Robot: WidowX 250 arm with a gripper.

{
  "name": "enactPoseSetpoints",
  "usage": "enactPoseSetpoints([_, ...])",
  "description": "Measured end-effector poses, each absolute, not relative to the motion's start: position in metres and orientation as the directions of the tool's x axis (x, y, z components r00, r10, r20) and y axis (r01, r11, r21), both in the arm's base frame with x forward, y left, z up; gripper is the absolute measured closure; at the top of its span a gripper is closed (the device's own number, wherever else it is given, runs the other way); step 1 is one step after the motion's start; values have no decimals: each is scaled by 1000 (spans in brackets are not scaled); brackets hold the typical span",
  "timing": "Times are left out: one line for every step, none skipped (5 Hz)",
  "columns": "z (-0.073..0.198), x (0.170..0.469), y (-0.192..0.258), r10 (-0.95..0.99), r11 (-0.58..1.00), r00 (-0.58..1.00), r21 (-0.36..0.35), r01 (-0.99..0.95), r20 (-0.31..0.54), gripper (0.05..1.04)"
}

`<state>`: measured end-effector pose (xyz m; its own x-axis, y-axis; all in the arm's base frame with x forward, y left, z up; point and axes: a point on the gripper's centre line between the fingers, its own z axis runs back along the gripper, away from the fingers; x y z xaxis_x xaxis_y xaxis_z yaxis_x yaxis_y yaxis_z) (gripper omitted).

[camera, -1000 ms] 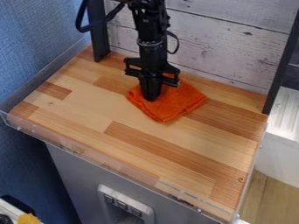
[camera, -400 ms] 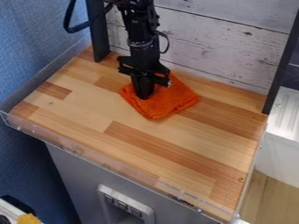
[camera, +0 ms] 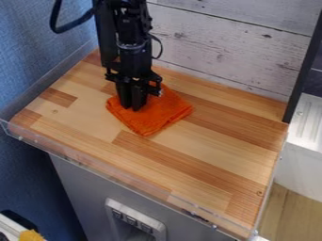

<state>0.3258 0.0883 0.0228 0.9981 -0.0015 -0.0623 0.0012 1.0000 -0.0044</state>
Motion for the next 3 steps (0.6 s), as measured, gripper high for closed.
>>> enactPoseSetpoints([51, 319, 88, -9, 1000, 999, 4, 9, -46, 297])
enactPoseSetpoints([67, 307, 90, -5, 1000, 999, 8, 5, -33, 86])
enactPoseSetpoints([83, 298, 92, -3, 1000, 1000, 4, 3, -11, 81])
